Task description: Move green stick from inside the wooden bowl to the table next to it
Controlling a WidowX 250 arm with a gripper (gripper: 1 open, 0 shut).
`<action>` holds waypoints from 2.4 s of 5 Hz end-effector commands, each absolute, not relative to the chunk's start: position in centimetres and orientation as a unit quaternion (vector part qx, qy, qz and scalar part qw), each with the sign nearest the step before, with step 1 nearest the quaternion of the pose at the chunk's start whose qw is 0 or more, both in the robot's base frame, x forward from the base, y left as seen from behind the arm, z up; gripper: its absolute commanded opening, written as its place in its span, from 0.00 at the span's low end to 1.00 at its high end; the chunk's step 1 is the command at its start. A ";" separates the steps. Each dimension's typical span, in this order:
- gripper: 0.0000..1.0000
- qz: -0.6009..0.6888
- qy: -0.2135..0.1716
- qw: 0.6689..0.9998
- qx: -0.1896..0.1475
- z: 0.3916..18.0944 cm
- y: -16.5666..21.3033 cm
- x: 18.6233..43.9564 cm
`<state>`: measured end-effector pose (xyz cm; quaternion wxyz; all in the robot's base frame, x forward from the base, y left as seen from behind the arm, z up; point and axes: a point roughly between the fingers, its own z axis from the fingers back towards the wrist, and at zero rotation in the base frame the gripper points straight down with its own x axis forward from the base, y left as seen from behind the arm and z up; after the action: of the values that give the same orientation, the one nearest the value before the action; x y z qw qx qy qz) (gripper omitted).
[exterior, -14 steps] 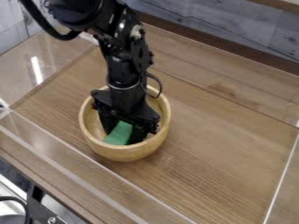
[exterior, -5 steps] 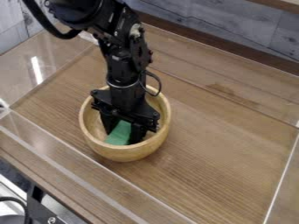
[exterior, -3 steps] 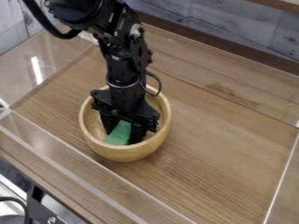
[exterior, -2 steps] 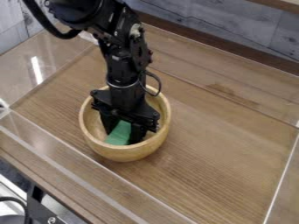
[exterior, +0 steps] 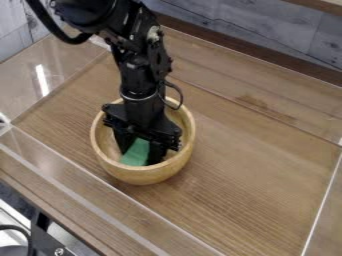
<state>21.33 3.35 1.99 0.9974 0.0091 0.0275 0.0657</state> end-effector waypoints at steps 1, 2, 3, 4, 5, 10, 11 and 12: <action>0.00 0.070 0.041 0.997 0.004 2.4 3.7 20.7; 0.00 0.074 0.041 0.996 -0.001 2.9 3.9 20.8; 0.00 0.078 0.041 0.996 -0.006 3.3 4.0 20.9; 0.00 0.082 0.041 0.996 -0.010 3.5 4.1 21.1; 0.00 0.086 0.040 0.995 -0.014 3.8 4.2 21.3; 0.00 0.103 0.035 0.993 -0.035 5.0 4.5 22.1; 0.00 0.106 0.033 0.993 -0.040 5.4 4.5 22.2; 0.00 0.109 0.031 0.993 -0.044 5.8 4.6 22.4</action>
<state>21.23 4.07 4.41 0.9912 -0.0488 0.0647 0.1047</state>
